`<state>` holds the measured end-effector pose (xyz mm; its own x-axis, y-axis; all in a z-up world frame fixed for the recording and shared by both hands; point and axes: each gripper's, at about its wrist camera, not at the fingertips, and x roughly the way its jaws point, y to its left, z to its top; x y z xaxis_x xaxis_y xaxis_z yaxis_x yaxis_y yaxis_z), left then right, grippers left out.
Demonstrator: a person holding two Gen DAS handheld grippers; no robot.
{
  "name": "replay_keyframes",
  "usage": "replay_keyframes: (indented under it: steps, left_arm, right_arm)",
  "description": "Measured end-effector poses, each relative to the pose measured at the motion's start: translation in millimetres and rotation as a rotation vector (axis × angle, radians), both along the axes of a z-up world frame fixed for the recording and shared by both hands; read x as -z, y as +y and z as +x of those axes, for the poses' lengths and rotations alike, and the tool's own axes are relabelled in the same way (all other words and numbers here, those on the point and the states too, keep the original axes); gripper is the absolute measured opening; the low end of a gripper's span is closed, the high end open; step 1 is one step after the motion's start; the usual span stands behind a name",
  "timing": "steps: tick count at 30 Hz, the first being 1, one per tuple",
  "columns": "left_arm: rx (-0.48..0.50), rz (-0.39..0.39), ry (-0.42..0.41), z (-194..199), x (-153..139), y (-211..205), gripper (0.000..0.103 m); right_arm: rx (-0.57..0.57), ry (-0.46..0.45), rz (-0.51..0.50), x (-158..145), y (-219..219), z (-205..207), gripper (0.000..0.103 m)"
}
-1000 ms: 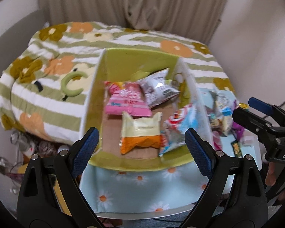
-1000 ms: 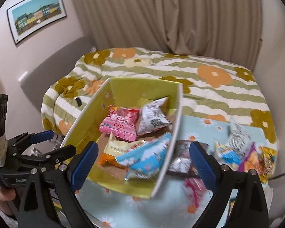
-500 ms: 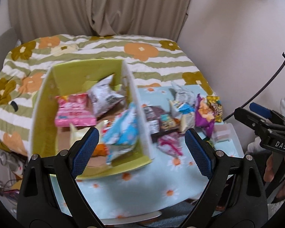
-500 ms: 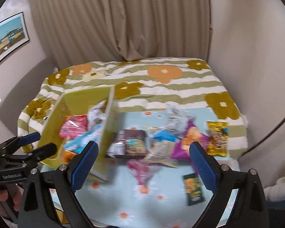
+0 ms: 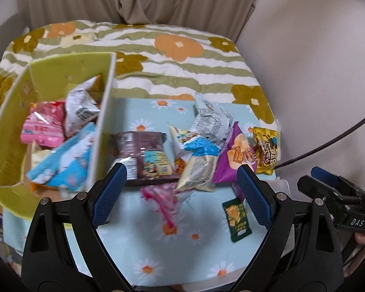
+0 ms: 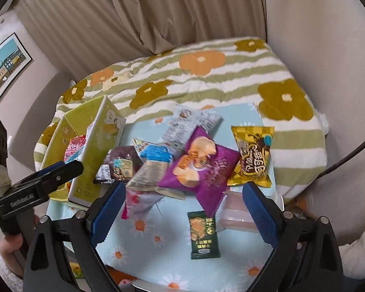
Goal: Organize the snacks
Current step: 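Move both tools back over the remaining snacks on the table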
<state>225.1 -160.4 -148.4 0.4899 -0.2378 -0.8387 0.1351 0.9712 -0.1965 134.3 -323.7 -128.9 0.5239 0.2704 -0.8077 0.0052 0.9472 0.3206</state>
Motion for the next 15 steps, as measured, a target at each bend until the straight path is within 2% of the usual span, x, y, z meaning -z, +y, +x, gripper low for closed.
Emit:
replay_keyframes:
  steps: [7,15]
  left_arm:
    - [0.028,0.058,0.060,23.1,28.0,-37.2,0.091]
    - [0.079,0.085,0.148,63.6,70.2,-57.6,0.091]
  right_arm:
    - [0.024,0.101,0.147,40.0,-37.0,20.8,0.096]
    - [0.102,0.164,0.261,65.0,-46.0,37.5,0.096]
